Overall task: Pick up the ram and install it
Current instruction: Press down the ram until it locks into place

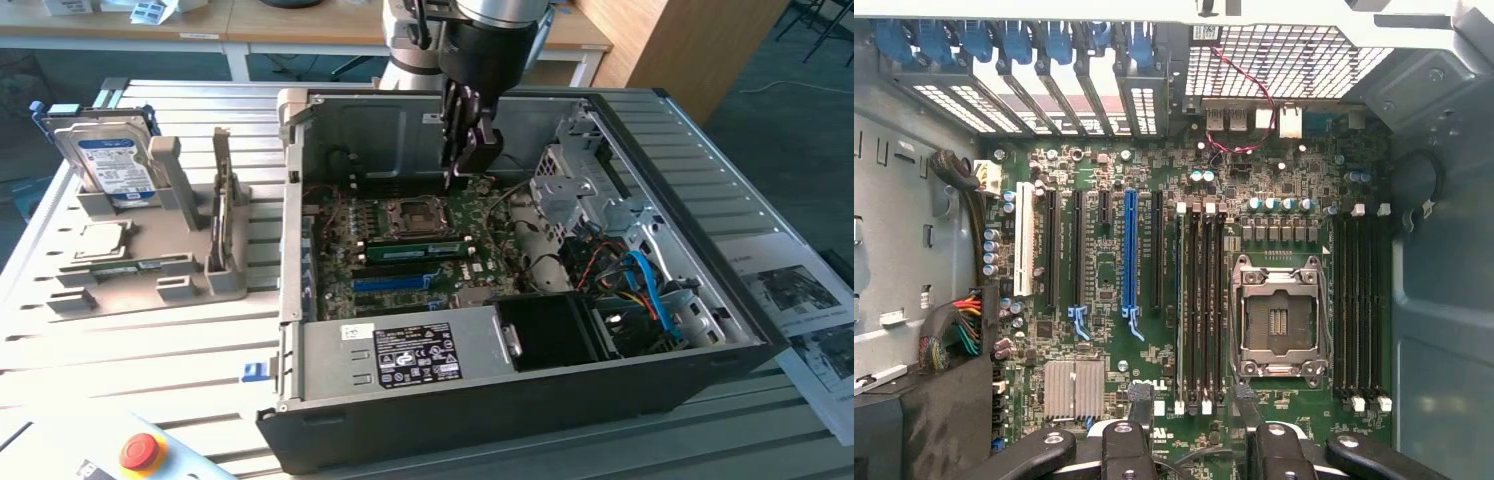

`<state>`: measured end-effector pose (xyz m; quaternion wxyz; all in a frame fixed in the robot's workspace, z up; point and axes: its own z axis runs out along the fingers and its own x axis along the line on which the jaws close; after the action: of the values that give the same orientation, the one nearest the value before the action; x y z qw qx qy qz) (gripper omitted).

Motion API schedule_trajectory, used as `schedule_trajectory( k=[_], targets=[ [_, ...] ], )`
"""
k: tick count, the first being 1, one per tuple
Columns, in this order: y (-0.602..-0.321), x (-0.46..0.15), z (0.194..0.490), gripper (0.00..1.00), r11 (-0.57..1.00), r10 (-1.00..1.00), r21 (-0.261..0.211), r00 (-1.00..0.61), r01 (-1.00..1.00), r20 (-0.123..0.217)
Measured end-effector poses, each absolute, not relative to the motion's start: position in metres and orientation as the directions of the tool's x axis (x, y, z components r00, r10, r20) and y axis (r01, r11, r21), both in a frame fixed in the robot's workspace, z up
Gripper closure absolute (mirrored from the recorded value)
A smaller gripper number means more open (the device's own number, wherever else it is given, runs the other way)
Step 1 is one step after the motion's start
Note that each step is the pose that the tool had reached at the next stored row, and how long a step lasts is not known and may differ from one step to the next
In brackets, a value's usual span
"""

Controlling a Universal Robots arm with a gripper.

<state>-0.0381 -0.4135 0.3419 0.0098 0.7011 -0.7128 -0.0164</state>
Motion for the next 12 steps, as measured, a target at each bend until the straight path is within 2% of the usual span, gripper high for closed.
schedule_trajectory(
  k=[2,3,4,6,7,8,9,10,12],
  targets=[
    [-0.4135,-0.0381,0.3419,0.59,0.016,-1.000,0.037,-0.017,-0.999,-0.009],
    [-0.4135,-0.0381,0.3419,0.65,0.016,-1.000,0.037,-0.017,-0.999,-0.009],
    [-0.4135,-0.0381,0.3419,0.65,0.016,-1.000,0.037,-0.017,-0.999,-0.009],
    [-0.4134,-0.0381,0.3419,0.77,0.016,-1.000,0.037,-0.017,-0.999,-0.009],
    [-0.4135,-0.0381,0.3419,0.77,0.016,-1.000,0.037,-0.017,-0.999,-0.009],
    [-0.4135,-0.0381,0.3419,0.83,0.016,-1.000,0.037,-0.017,-0.999,-0.009],
    [-0.4135,-0.0381,0.3419,0.83,0.016,-1.000,0.037,-0.017,-0.999,-0.009],
    [-0.4135,-0.0381,0.3419,0.89,0.016,-1.000,0.037,-0.017,-0.999,-0.009],
    [-0.4135,-0.0381,0.3419,0.90,0.016,-1.000,0.037,-0.017,-0.999,-0.009]
  ],
)
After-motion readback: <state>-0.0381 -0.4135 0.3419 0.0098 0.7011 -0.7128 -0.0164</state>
